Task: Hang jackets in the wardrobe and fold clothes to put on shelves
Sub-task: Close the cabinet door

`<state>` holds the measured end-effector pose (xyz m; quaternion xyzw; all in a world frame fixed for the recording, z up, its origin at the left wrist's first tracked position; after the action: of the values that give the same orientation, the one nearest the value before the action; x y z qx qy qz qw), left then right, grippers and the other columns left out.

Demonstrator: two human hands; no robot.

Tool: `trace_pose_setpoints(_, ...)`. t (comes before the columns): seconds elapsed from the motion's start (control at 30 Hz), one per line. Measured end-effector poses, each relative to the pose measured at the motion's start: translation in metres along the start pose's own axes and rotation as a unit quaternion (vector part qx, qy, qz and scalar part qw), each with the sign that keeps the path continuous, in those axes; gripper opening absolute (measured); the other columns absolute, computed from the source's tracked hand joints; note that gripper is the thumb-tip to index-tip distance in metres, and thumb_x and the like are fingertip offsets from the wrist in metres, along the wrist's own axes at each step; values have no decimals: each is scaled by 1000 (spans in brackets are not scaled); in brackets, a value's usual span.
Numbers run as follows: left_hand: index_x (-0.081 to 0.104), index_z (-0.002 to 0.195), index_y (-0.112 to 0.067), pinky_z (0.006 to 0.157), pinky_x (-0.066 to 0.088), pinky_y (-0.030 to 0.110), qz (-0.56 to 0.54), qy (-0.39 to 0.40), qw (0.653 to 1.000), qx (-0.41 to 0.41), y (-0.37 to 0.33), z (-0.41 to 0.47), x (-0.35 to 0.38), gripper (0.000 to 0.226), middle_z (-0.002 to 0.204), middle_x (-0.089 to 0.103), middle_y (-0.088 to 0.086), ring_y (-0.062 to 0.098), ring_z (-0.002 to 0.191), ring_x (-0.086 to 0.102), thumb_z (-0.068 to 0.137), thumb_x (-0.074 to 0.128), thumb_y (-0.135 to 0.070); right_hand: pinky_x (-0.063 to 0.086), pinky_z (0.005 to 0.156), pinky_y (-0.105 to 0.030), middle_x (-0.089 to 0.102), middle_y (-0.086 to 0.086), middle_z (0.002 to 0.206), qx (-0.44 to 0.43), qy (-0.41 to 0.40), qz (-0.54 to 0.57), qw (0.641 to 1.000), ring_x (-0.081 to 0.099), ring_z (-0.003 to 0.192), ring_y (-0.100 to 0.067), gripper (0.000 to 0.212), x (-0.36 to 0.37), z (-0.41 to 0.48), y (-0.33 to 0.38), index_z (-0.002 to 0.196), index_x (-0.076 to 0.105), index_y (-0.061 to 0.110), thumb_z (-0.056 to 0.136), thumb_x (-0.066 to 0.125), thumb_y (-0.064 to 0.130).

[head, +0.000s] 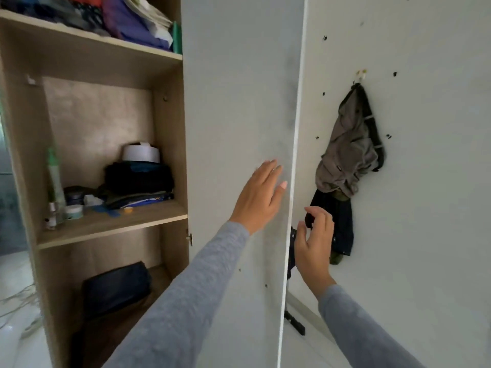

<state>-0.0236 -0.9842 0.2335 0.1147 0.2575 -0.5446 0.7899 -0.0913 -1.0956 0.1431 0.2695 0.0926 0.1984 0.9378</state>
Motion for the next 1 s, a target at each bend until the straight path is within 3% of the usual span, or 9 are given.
trace_pose_setpoints(0.13,50,132,-3,115,19,36,95,10,989,110,-34,27,37,44,144,44,10,24,139,32,97,34,-24,39,98,-28,43,6,117,98,95,50,989,43,112,-9,31,-5,9,-39,128,46,10,98,42,11)
trace_pose_setpoints(0.2,51,131,-2,114,19,37,177,19,974,143,-44,33,55,44,143,45,11,25,138,34,96,33,-23,32,93,-8,45,6,115,137,173,79,972,44,111,-8,29,2,7,-49,129,46,13,100,38,14)
trace_pose_setpoints(0.27,37,141,-2,117,6,35,272,64,954,110,-34,37,69,46,152,29,12,24,144,18,100,29,-22,29,79,5,50,8,112,160,239,128,949,46,104,-2,25,14,7,-50,123,47,18,102,33,16)
trace_pose_setpoints(0.33,18,147,-1,116,-6,35,378,102,918,56,-20,38,75,49,158,7,12,21,146,-2,103,25,-21,36,75,2,57,7,105,172,284,175,927,51,93,-2,23,28,8,-52,114,52,18,103,33,20)
trace_pose_setpoints(0.4,15,147,-1,116,-6,36,454,112,881,75,-12,34,75,50,158,3,12,21,146,-4,103,24,-22,42,74,-13,61,-2,94,182,284,206,918,52,84,-9,24,40,7,-56,104,55,12,102,35,24)
trace_pose_setpoints(0.47,29,145,-4,116,1,35,468,96,872,110,-11,30,73,50,156,17,11,20,146,8,100,31,-25,44,74,-27,63,-10,87,185,263,228,919,53,78,-13,24,45,3,-60,99,58,17,102,36,26)
trace_pose_setpoints(0.53,40,141,-6,117,10,32,464,61,874,133,-13,24,63,49,152,30,8,18,143,22,97,32,-26,45,71,-27,67,-7,85,167,252,233,924,56,74,-12,23,46,-4,-58,100,61,24,101,37,26)
trace_pose_setpoints(0.63,34,142,1,116,9,33,459,24,880,120,-12,10,41,51,152,28,12,21,143,22,96,23,-21,49,71,-21,68,9,84,125,241,221,937,62,78,-6,21,49,-17,-43,108,60,26,100,41,26)
trace_pose_setpoints(1.0,26,142,8,115,26,41,410,6,909,74,18,-59,-78,54,152,25,21,30,143,18,93,33,-13,43,80,-7,45,20,117,-27,250,226,941,51,103,5,40,107,-89,63,129,43,24,96,32,44)
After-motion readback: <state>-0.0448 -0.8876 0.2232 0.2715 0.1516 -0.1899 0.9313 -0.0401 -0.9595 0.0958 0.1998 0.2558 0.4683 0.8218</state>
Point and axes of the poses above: each hand's wrist, its own z-axis towards the middle knuckle, its own x-axis out of the palm, y = z × x, the point moved 5 cm from there along z, towards the middle knuckle
